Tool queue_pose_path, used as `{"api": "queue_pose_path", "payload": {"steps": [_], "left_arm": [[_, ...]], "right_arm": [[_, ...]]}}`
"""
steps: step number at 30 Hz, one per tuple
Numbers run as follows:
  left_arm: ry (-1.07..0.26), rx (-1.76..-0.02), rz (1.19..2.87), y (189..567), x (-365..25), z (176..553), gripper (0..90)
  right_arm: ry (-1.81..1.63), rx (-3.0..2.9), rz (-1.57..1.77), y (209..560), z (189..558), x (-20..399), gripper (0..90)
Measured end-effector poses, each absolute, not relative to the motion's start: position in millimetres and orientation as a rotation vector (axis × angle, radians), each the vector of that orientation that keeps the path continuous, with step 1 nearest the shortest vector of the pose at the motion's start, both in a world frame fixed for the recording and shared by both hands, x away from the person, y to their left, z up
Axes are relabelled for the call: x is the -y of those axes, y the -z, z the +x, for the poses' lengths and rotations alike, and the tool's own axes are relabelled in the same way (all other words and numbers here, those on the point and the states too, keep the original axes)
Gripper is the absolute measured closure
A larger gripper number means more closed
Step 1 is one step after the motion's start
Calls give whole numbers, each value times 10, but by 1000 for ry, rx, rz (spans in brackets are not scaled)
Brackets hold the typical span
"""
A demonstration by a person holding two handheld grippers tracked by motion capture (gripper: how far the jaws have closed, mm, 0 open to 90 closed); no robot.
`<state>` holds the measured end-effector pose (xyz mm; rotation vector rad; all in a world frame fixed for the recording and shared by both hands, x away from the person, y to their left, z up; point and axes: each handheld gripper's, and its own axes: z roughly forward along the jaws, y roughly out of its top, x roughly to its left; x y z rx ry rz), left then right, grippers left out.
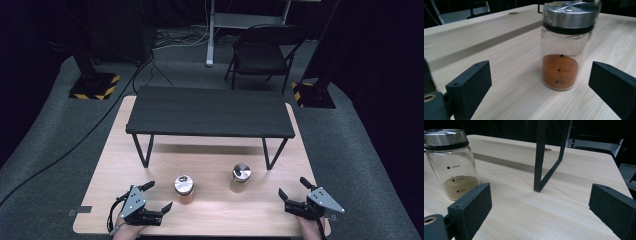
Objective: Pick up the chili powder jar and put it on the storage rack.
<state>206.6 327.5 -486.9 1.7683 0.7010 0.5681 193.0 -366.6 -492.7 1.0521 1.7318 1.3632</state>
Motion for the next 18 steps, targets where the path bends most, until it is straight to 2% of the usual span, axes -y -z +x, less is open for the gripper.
{"api": "queue_pose_path", "payload": {"steps": [18], "left_arm": [[-554, -672, 1824, 4809, -2977, 2120, 44]], "right_arm": [[-1358, -1740, 1048, 4920, 1935, 3661, 48]]}}
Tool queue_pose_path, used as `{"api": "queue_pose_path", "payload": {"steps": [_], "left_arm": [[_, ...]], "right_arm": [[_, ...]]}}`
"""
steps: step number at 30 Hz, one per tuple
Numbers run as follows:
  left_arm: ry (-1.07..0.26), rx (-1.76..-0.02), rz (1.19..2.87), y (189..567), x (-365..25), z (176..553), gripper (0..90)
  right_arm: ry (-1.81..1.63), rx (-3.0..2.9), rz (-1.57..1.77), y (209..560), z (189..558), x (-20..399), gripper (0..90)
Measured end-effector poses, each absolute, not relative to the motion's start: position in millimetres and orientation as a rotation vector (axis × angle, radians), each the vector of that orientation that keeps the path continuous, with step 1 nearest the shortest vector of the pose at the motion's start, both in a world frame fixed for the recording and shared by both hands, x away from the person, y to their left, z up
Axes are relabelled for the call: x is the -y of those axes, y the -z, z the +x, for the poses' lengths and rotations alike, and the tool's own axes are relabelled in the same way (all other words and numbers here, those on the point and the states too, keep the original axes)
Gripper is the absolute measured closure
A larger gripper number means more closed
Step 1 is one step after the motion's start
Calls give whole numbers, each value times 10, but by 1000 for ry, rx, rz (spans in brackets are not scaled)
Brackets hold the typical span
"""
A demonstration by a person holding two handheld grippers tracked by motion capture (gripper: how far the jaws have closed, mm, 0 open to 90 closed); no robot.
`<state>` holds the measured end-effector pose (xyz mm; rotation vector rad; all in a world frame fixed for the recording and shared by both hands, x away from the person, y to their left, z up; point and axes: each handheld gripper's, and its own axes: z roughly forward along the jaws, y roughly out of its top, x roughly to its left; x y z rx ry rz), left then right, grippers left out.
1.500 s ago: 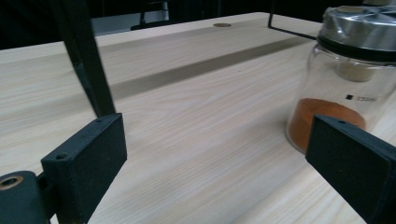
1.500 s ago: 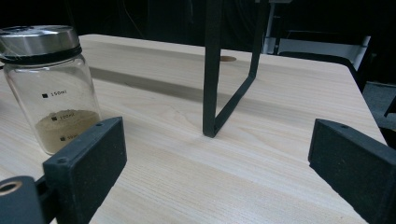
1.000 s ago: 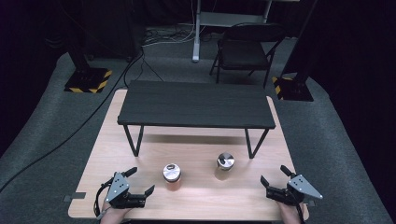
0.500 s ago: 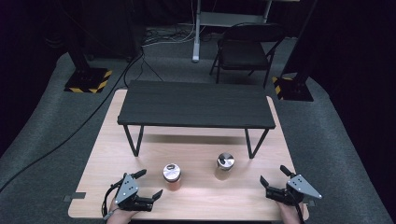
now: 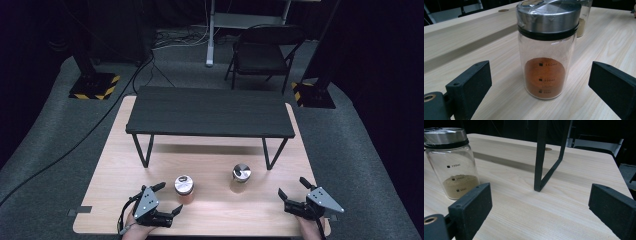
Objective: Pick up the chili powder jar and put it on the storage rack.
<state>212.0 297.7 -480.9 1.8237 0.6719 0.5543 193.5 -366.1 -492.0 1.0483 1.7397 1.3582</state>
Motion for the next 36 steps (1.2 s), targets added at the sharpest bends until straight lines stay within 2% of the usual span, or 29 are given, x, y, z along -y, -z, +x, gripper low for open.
{"api": "queue_pose_path", "payload": {"steps": [11, 28, 31, 36], "left_arm": [[-571, -687, 1840, 4786, -2794, 2121, 44], [-567, -724, 1966, 4626, -2455, 2268, 57], [-577, -738, 1955, 4634, -2431, 2274, 85], [-573, -740, 1964, 4622, -2405, 2312, 211]], "right_arm": [[-1358, -1733, 1046, 4928, 1925, 3658, 47], [-1355, -1724, 1050, 4934, 1916, 3647, 48], [-1353, -1726, 1053, 4929, 1919, 3646, 49], [-1353, -1734, 1048, 4924, 1922, 3645, 55]]}}
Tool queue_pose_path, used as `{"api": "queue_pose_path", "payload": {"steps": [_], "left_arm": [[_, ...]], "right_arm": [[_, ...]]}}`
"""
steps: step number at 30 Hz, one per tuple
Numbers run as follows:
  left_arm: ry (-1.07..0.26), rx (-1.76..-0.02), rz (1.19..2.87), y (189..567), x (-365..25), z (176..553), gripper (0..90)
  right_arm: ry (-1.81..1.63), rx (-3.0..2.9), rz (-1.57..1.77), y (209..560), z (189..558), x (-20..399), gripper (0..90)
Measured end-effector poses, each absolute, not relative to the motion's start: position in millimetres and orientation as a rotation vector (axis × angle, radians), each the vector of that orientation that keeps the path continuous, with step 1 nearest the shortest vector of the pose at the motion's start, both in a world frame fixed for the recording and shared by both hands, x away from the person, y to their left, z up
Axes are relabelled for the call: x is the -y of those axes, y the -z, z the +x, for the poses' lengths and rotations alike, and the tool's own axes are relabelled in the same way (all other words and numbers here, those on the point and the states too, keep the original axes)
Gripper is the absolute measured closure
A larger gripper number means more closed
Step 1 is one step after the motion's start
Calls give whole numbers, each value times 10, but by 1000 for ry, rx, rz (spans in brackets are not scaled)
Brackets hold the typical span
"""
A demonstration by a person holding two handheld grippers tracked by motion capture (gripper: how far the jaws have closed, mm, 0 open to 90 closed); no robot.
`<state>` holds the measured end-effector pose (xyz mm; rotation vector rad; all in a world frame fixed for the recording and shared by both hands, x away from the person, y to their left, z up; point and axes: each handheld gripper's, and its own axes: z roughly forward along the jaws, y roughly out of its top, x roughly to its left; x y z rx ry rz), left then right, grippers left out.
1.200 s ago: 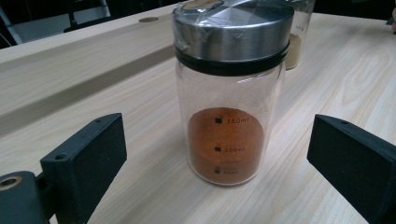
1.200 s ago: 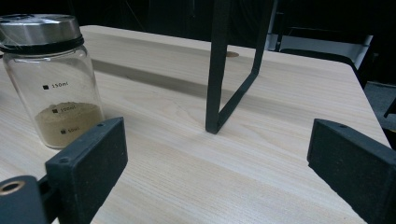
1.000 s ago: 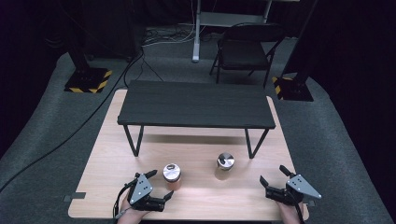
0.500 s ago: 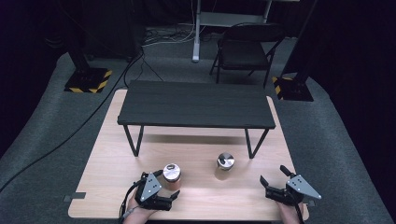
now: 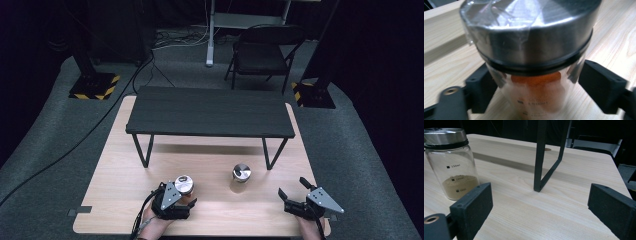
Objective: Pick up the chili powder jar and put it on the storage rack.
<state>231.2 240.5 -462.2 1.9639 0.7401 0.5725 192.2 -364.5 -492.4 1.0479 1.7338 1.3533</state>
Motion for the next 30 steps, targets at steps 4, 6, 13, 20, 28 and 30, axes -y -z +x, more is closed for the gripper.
{"api": "queue_pose_path", "payload": {"steps": [4, 6, 13, 20, 28, 30], "left_arm": [[-556, -774, 1945, 4624, -2408, 2344, 302], [-554, -778, 1943, 4623, -2407, 2348, 306], [-543, -788, 1909, 4649, -2443, 2370, 318], [-541, -776, 1889, 4675, -2460, 2367, 319], [-535, -761, 1832, 4630, -2490, 2326, 319], [-541, -755, 1827, 4543, -2488, 2323, 319]], "right_arm": [[-1355, -1734, 1049, 4924, 1924, 3649, 56], [-1356, -1734, 1050, 4923, 1925, 3650, 56], [-1358, -1729, 1049, 4930, 1921, 3651, 57], [-1363, -1726, 1056, 4930, 1922, 3654, 56], [-1361, -1727, 1052, 4931, 1920, 3654, 56], [-1362, -1725, 1051, 4934, 1918, 3655, 56]]}}
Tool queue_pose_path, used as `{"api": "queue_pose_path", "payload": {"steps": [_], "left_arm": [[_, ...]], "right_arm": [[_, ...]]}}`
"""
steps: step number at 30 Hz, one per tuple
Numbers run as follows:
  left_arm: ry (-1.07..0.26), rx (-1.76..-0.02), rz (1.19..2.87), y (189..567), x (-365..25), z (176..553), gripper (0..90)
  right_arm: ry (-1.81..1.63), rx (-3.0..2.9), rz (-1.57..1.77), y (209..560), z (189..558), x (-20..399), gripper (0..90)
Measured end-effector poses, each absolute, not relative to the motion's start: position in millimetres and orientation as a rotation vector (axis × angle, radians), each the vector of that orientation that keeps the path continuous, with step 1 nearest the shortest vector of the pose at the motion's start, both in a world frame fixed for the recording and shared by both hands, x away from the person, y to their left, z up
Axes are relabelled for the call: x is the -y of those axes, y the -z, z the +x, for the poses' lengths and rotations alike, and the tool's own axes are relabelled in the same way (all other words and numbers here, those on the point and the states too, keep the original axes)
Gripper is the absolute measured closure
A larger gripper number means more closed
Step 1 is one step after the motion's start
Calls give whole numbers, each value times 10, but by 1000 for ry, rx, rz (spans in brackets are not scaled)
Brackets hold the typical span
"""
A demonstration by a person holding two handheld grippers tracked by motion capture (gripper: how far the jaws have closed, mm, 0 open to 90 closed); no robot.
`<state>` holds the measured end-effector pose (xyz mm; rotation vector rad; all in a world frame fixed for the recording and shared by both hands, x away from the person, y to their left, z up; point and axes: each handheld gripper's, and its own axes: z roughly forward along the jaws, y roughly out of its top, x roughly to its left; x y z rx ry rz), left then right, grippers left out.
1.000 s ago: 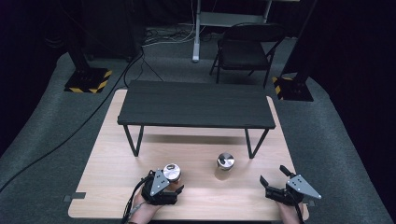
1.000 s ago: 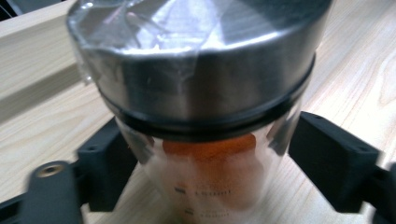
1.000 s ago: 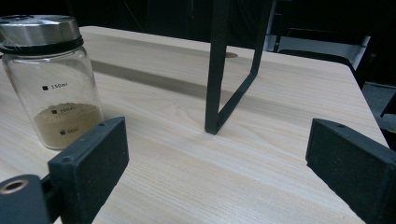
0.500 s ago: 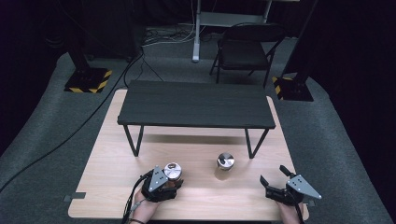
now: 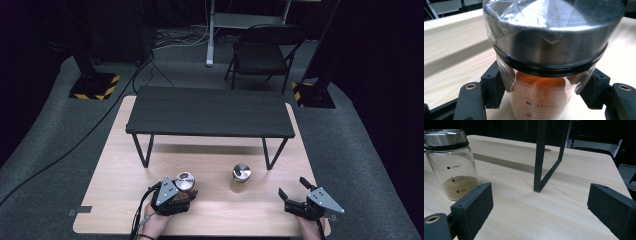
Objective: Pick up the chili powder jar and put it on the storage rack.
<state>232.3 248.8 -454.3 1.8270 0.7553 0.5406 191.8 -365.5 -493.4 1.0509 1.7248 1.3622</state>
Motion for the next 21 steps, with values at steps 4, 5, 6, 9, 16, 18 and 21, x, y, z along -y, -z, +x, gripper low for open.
{"api": "queue_pose_path", "payload": {"steps": [4, 5, 6, 9, 16, 18, 21], "left_arm": [[-563, -744, 1816, 4462, -2486, 2314, 319], [-576, -741, 1809, 4442, -2485, 2306, 319], [-587, -739, 1798, 4392, -2488, 2310, 319], [-602, -732, 1795, 4303, -2489, 2327, 319], [-615, -712, 1772, 4102, -2536, 2365, 319], [-628, -707, 1764, 3995, -2559, 2392, 319], [-622, -705, 1766, 3916, -2578, 2424, 319]], "right_arm": [[-1361, -1725, 1050, 4934, 1917, 3654, 56], [-1361, -1724, 1051, 4934, 1917, 3653, 56], [-1362, -1724, 1051, 4935, 1917, 3654, 56], [-1363, -1726, 1054, 4931, 1920, 3655, 56], [-1364, -1725, 1052, 4935, 1918, 3657, 56], [-1362, -1725, 1050, 4935, 1918, 3655, 56], [-1362, -1722, 1048, 4939, 1914, 3653, 57]]}}
